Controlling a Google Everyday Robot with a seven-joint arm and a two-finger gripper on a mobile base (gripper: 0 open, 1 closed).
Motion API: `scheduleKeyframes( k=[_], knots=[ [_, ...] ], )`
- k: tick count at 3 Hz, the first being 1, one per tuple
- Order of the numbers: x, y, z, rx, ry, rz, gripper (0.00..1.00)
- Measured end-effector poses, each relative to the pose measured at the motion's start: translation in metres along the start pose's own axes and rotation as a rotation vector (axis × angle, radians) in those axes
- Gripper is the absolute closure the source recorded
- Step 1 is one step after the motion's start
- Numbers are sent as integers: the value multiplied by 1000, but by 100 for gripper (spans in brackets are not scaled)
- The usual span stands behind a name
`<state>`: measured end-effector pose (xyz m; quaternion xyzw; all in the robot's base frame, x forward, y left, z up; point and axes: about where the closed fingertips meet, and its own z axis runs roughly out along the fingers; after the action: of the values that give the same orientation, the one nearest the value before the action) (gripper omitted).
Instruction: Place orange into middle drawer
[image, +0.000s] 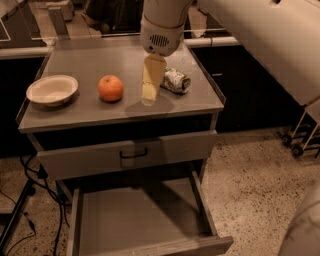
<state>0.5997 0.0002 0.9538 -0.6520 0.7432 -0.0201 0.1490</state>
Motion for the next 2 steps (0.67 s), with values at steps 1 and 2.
scheduleKeyframes(
  k=[1,2],
  knots=[
    [-23,-6,2,-3,-70,-28,0],
    [-56,-18,3,0,-129,-91,0]
  ],
)
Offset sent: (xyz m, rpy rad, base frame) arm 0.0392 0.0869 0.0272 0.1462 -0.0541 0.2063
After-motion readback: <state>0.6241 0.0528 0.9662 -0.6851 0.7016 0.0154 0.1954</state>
